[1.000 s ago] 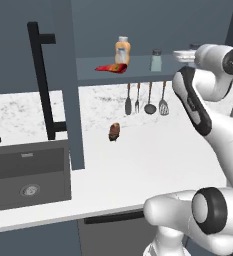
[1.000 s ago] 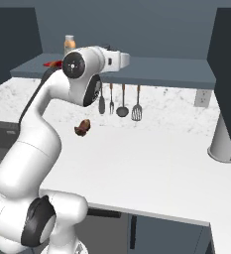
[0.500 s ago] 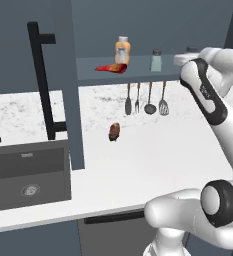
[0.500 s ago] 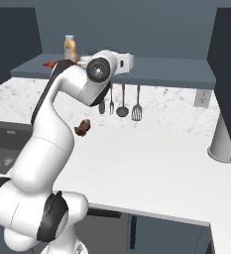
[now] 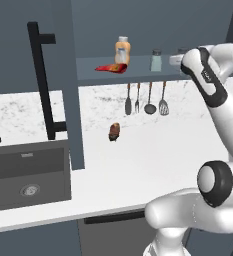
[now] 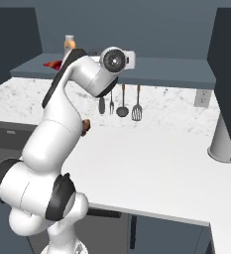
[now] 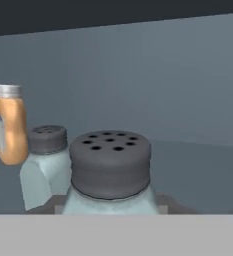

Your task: Put the shaker and condiment bottle from the counter next to their counterparts in the cabinet.

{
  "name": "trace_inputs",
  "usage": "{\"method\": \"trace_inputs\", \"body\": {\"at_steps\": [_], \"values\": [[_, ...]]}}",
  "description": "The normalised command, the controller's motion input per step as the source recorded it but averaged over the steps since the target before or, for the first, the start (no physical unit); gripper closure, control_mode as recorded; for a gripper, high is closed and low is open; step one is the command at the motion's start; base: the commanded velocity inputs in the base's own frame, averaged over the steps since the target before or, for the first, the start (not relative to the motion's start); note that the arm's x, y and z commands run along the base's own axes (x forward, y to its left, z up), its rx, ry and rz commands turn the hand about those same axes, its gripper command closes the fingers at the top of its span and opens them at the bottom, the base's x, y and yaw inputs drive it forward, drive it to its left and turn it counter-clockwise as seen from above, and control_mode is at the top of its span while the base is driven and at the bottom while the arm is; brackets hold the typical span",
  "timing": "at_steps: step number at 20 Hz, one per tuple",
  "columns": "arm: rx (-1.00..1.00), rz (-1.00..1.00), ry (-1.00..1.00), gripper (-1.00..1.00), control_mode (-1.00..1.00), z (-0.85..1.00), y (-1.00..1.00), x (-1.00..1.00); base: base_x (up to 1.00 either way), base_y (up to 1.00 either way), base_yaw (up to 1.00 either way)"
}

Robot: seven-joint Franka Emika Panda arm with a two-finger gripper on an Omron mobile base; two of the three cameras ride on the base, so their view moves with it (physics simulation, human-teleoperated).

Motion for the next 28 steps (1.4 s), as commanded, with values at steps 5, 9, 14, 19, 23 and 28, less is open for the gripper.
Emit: {"method": "trace_inputs", "body": {"at_steps": [5,9,14,19,23,28], "values": [[0.00,0.11,0.04,1.00,-1.00,-0.01,0.00,0.16,0.00,0.00,0.00],[0.00,0.11,0.00,1.00,-1.00,-0.08,0.00,0.02,0.00,0.00,0.00],[-0.03,0.10,-0.01,1.00,-1.00,-0.12,0.09,0.00,0.00,0.00,0.00],[-0.03,0.09,-0.01,1.00,-1.00,-0.13,0.16,0.00,0.00,0.00,0.00],[-0.02,0.07,-0.02,1.00,-1.00,-0.12,0.11,0.00,0.00,0.00,0.00],[0.00,0.05,-0.05,1.00,-1.00,-0.07,0.01,0.00,0.00,0.00,0.00]]}}
